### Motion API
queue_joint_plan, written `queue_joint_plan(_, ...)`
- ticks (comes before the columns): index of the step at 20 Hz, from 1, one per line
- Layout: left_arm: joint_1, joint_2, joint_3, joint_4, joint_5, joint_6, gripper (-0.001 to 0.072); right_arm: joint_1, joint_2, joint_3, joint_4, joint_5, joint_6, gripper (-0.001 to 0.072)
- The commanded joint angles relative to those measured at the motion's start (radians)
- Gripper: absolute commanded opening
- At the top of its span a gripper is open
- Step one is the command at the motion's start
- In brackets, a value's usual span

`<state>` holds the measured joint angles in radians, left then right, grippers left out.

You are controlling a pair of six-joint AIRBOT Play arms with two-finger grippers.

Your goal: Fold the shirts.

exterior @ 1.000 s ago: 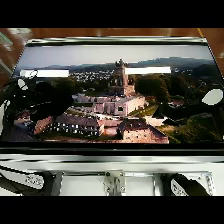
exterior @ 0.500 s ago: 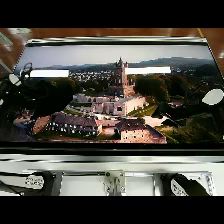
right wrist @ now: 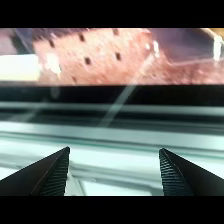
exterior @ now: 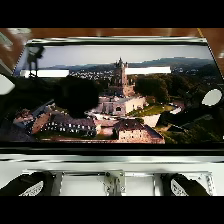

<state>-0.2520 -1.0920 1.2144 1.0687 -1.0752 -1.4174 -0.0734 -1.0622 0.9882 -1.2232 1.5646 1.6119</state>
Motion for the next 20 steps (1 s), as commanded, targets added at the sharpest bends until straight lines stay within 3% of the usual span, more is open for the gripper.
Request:
queue_joint_plan(1,-0.292,0.021,-0.162,-0.049,0.168,-0.161,0.0045,0.0,0.0,0.0,-0.113,0.151,-0.073,0.0673)
queue_joint_plan(4,-0.51,-0.068,-0.219,-0.05,0.375,-0.284,0.0048,0.0,0.0,0.0,-0.185,0.237,-0.099,0.0673)
queue_joint_plan(5,-0.557,-0.1,-0.214,-0.063,0.414,-0.286,0.0128,0.0,0.0,0.0,-0.208,0.252,-0.106,0.0673)
queue_joint_plan(6,-0.59,-0.125,-0.203,-0.068,0.435,-0.288,0.0459,0.0,0.0,0.0,-0.235,0.261,-0.111,0.0673)
queue_joint_plan(7,-0.598,-0.139,-0.188,-0.068,0.428,-0.306,0.0681,0.0,0.0,0.0,-0.261,0.26,-0.126,0.0673)
queue_joint_plan(10,-0.475,-0.12,-0.14,-0.05,0.235,-0.322,0.0694,0.0,0.0,0.0,-0.33,0.241,-0.146,0.0674)
queue_joint_plan(15,-0.015,-0.024,-0.153,0.072,-0.099,-0.232,0.0693,0.0,0.0,0.0,-0.315,0.163,-0.151,0.0673)
queue_joint_plan(18,0.216,-0.042,-0.232,0.014,-0.118,-0.229,0.0694,0.0,0.0,0.0,-0.247,0.059,-0.147,0.0673)
queue_joint_plan(20,0.279,-0.092,-0.281,-0.034,-0.086,-0.225,0.0694,0.0,0.0,0.0,-0.193,-0.022,-0.121,0.0673)
